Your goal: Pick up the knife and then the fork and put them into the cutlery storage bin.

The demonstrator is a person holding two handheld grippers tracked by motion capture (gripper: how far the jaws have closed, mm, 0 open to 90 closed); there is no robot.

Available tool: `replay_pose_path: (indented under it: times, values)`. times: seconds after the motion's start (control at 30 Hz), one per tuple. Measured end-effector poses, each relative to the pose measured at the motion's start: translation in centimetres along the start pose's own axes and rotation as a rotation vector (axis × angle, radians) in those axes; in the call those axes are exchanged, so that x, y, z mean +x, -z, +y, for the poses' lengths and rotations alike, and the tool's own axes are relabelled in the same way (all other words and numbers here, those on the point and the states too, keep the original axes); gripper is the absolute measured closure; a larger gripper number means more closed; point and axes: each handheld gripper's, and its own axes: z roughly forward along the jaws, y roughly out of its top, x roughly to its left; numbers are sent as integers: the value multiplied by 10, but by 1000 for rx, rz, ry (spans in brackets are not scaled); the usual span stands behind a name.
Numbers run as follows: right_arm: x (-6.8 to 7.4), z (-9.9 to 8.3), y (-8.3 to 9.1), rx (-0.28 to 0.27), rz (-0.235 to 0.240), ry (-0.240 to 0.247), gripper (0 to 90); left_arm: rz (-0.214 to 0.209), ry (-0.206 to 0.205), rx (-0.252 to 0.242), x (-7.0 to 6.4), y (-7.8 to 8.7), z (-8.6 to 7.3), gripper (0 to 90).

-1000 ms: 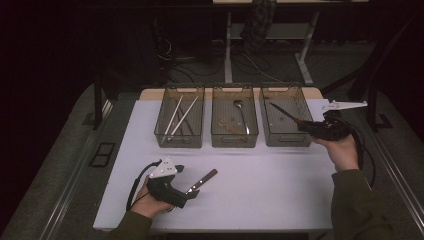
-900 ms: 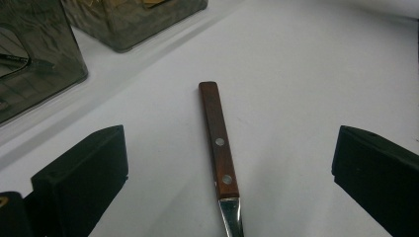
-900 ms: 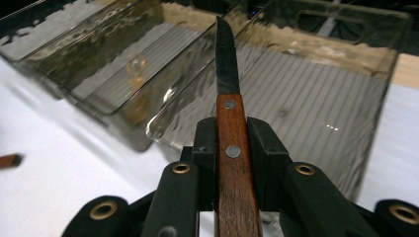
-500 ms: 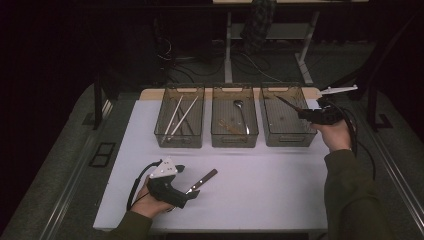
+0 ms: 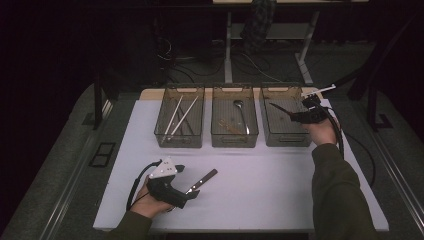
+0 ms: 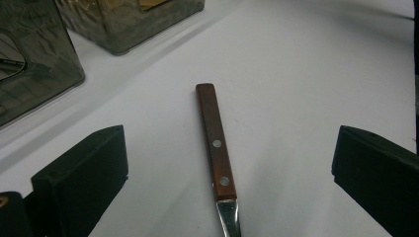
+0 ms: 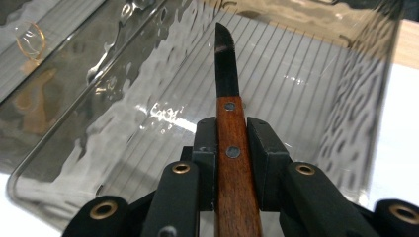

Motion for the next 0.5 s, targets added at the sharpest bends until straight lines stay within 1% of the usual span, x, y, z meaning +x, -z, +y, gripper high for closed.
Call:
replay_pose_path:
  times: [0.3, 0.5]
  values:
    - [5, 2, -17, 45, -6, 7, 753, -10, 5, -2, 0, 0, -1, 0]
    - [5, 0, -22, 68, -17, 16, 751, -12, 7, -3, 1, 0, 0, 0]
